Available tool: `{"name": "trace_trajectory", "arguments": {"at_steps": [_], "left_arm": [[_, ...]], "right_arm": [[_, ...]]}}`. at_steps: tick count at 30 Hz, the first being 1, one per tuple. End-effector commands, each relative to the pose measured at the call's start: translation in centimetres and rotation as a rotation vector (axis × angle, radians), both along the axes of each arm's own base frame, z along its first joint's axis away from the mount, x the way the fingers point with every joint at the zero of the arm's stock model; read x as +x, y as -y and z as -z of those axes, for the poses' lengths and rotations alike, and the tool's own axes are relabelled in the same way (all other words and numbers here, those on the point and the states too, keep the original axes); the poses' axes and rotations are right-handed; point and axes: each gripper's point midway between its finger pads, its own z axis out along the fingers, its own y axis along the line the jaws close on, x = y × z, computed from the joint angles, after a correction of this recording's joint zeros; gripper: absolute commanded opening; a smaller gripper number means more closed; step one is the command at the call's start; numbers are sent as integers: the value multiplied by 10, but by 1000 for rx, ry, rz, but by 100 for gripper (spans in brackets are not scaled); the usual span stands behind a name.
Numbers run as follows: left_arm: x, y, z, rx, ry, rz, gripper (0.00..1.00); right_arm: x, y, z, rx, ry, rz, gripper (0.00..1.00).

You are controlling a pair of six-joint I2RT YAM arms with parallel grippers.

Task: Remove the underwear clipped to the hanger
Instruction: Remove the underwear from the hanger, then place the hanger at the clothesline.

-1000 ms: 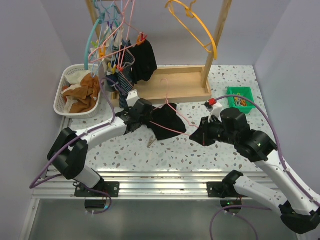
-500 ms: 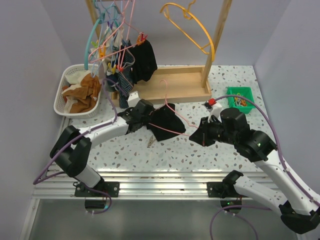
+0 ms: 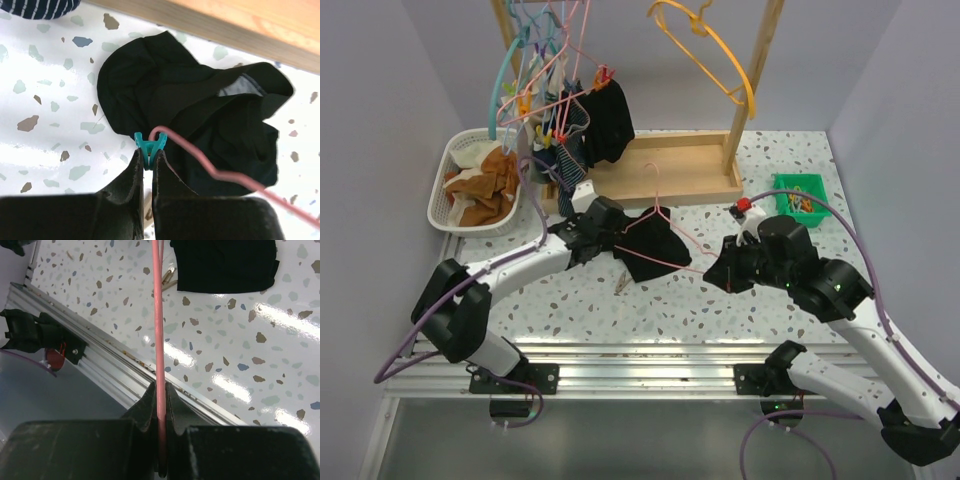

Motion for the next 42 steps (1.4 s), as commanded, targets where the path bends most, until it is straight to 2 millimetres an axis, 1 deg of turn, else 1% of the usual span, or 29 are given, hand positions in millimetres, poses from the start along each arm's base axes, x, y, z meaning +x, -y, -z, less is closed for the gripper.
{"name": "trace_trajectory", "arguments": {"at_steps": [1,3,4,6,7,8,9,10,11,12,13,14,16,17,18,19,21,22,23,27,30,32,33,34,35,36,37,39,42], "left_arm": [[3,1,-51,-80,83,-14,0],[-6,2,-56,-113,69,4,0],[-12,1,-66,-138,77,12,0],[-27,1,-61,-164,44,44,0],[-34,-2,-66,-186,49,50,0],[-46,-7,-51,-181,14,62,0],[-53,-10,-46,-181,6,65,0],[-58,-12,-52,-207,36,76,0],[-69,-18,-34,-197,7,84,0],[-73,-21,-30,-203,9,87,0],[-73,-20,-38,-228,56,107,0],[-82,-21,-23,-228,35,131,0],[-84,-20,-22,-251,54,150,0],[-89,-18,-14,-256,39,169,0],[-90,-17,-12,-262,38,175,0],[-92,-16,-7,-268,22,175,0],[-92,-13,-3,-277,7,183,0],[-92,-11,-4,-287,10,186,0],[-92,-9,-3,-295,4,192,0],[-90,-3,-4,-309,0,202,0],[-90,-2,-5,-311,-6,203,0],[-89,-2,-8,-315,0,200,0],[-89,-2,-10,-322,6,195,0],[-90,-3,-11,-325,7,192,0],[-90,-4,-10,-321,7,187,0],[-91,-5,-13,-327,13,185,0],[-92,-6,-12,-325,8,182,0],[-93,-8,-15,-332,19,174,0],[-98,-12,-14,-332,12,168,0]], "right_arm": [[10,12,-13,-36,58,59,0],[15,17,-13,-61,74,86,0],[15,18,-12,-69,73,89,0],[14,18,-14,-64,79,84,0],[14,15,-19,-43,96,72,0],[11,14,-25,-17,118,59,0],[9,12,-30,2,135,40,0],[7,9,-37,28,156,20,0],[6,9,-48,48,187,10,0],[2,12,-58,64,226,0,0],[2,14,-67,74,258,-3,0],[0,17,-83,89,302,0,0],[0,28,-97,58,362,8,0],[-2,32,-118,74,412,11,0],[0,34,-127,62,441,7,0],[2,36,-145,68,479,17,0],[8,40,-162,55,528,39,0],[19,40,-166,29,544,65,0],[30,51,-178,-2,586,138,0],[71,54,-199,-81,657,257,0],[102,36,-218,-75,712,286,0],[120,23,-220,-75,725,288,0],[128,17,-230,-48,762,296,0],[134,14,-233,-40,775,302,0],[143,6,-230,-44,775,300,0],[149,1,-237,-23,795,307,0],[154,0,-242,-12,802,320,0],[170,-9,-242,-2,805,339,0],[186,-17,-247,18,816,362,0]]}}
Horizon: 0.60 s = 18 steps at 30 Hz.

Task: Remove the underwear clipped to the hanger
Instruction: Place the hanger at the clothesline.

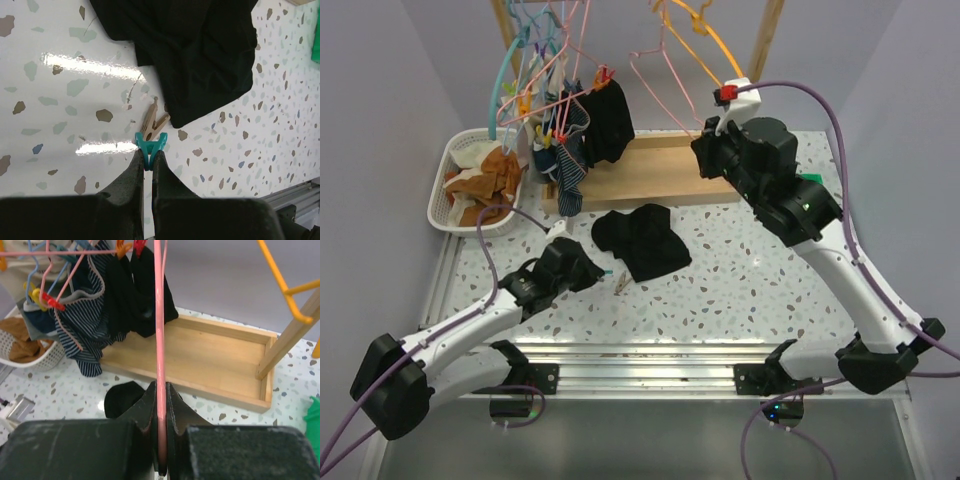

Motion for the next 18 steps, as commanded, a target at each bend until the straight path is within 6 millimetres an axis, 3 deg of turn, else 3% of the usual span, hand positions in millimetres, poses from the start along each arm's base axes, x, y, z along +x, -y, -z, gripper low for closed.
{"name": "trace_trajectory", "arguments": {"at_steps": [1,6,9,10,12,18], "left_arm": [[2,-2,-12,-36,30,-27,0],[-5,-9,-10,-41,23,-45,0],[-8,-12,-9,-43,23,-56,0],[-9,-13,-7,-42,20,-57,0],[-9,-13,-7,-46,21,-57,0],[-7,-12,-9,-52,28,-59,0]], "right_arm": [[12,6,-76,153,204,51,0],[24,3,-77,187,203,56,0],[41,7,-65,183,150,94,0],[44,9,-73,195,149,103,0],[57,3,-56,183,94,113,0],[69,-1,-35,186,30,126,0]]}}
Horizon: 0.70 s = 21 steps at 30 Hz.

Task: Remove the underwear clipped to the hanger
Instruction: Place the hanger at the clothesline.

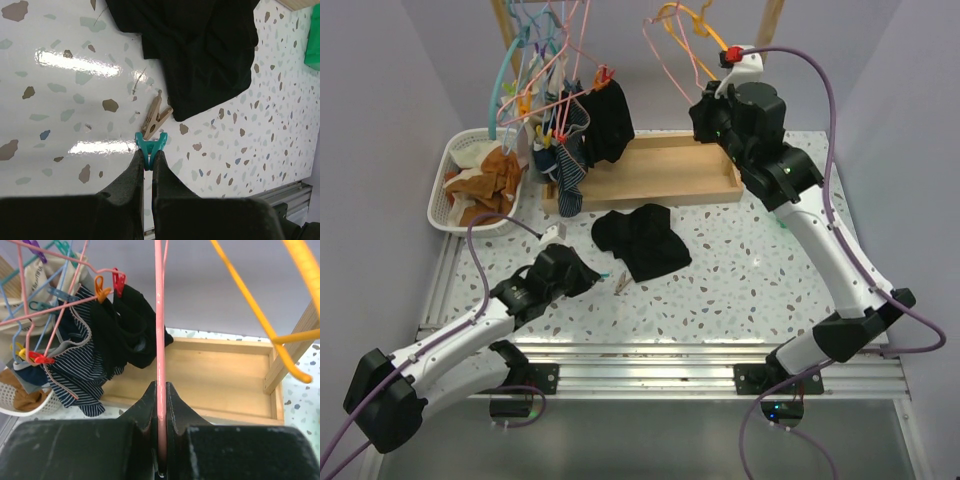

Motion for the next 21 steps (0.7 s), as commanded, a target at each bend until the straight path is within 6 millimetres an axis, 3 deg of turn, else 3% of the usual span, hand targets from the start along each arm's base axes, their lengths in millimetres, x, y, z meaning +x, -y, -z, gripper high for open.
{"name": "trace_trajectory", "arguments": {"at_steps": [1,8,21], "left_arm": [[4,-3,-5,-11,22,-28,0],[3,-5,-6,-10,26,-33,0],[6,-5,-7,-2,30,-38,0]], "right_arm": [[3,0,-4,50,-12,17,0],[0,9,17,59,-62,57,0],[3,77,62,86,-209,285,0]]}}
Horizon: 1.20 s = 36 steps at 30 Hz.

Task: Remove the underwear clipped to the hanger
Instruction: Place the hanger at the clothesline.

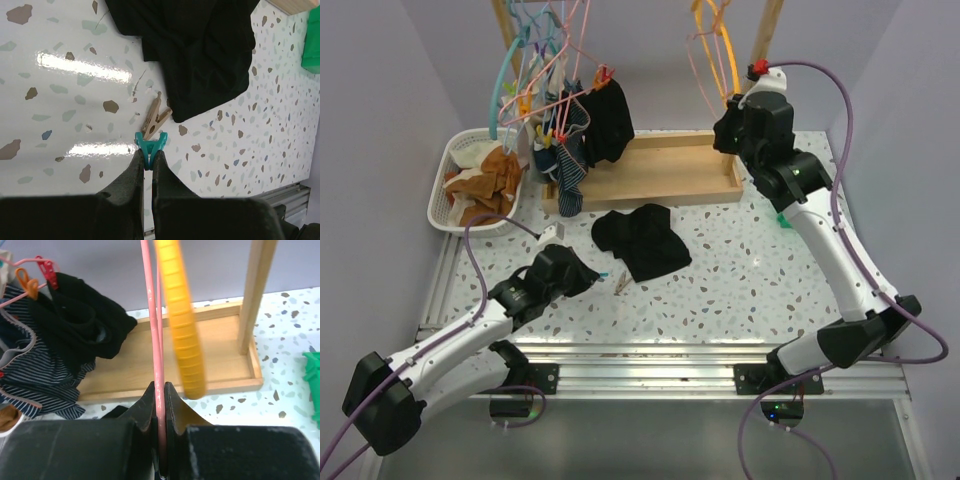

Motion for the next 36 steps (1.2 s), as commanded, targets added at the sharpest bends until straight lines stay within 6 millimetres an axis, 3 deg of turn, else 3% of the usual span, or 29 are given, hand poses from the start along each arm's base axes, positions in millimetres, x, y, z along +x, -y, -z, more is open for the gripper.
{"name": "trace_trajectory", "arguments": {"at_steps": [1,7,11,18,19,24,27,29,33,34,35,36], "left_arm": [[8,-2,-5,2,22,-28,0],[12,0,-10,4,34,-28,0],[15,-1,-10,16,38,-35,0],[20,0,-14,27,43,-38,0],[20,0,-15,27,47,-41,0],[21,-2,-17,33,51,-50,0],[22,-1,-20,29,56,-53,4],[23,-1,-20,31,57,-52,10],[25,1,-20,37,59,-40,29],[25,2,-19,37,57,-39,37],[26,3,-20,38,62,-33,41],[27,3,-20,38,63,-30,44]], "right_arm": [[-5,37,11,20,-48,135,0],[-5,77,9,13,-56,227,0],[1,72,9,1,-56,135,0],[5,35,0,31,-28,-88,0],[4,29,-1,44,-33,-114,3],[-8,17,-6,79,-42,-187,53],[-32,12,-7,100,-53,-251,68],[-63,3,-15,123,-45,-331,73],[-119,-11,15,133,-132,-444,80],[-129,-14,22,125,-149,-472,82],[-145,-20,45,105,-219,-504,82],[-160,-21,51,95,-235,-528,82]]}}
